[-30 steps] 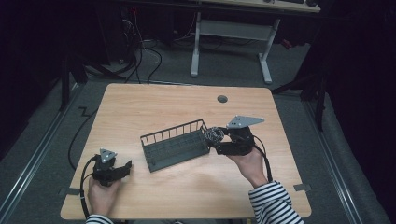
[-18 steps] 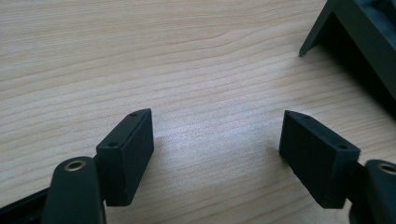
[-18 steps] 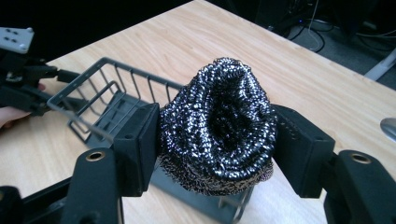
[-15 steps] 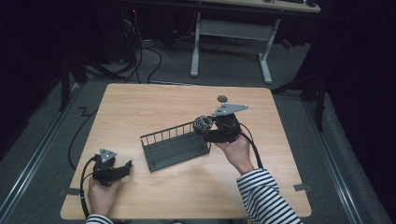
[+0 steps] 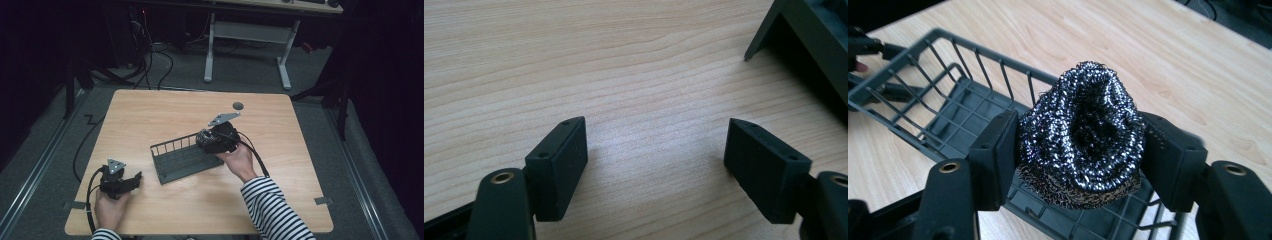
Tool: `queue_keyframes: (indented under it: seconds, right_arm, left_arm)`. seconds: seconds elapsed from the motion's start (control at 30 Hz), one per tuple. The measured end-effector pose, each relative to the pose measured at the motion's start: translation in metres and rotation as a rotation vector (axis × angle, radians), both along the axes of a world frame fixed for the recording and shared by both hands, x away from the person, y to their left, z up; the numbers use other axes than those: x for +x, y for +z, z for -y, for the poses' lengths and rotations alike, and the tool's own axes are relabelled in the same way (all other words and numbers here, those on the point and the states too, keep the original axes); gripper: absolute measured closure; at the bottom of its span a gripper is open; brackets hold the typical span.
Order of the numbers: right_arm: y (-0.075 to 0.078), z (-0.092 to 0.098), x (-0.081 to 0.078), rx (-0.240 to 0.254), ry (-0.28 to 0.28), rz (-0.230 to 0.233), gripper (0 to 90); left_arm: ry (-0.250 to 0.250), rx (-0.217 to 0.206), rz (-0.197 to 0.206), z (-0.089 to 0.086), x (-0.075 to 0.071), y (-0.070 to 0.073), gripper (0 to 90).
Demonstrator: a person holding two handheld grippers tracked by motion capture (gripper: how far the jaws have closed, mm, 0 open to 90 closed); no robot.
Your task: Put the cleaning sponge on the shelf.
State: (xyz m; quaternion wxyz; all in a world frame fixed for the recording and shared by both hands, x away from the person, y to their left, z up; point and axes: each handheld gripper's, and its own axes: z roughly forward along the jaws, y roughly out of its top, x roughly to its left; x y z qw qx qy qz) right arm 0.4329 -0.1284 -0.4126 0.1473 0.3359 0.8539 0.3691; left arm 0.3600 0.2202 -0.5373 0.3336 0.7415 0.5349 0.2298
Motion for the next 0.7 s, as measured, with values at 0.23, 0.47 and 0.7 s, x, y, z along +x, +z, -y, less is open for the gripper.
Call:
queue_keyframes:
  seconds: [0.23, 0.47, 0.7]
  right_arm:
    - [-0.009, -0.008, 0.004, -0.082, -0.004, -0.016, 36.0]
    - [-0.013, -0.008, 0.009, -0.073, -0.017, -0.062, 35.0]
    - [-0.019, -0.011, 0.009, -0.015, -0.004, -0.083, 29.9]
  left_arm:
    - [0.001, 0.001, 0.000, 0.000, 0.000, 0.000, 25.8]
    - [0.001, 0.000, 0.000, 0.000, 0.000, 0.000, 25.8]
    - [0.001, -0.005, -0.001, -0.001, 0.000, 0.000, 25.9]
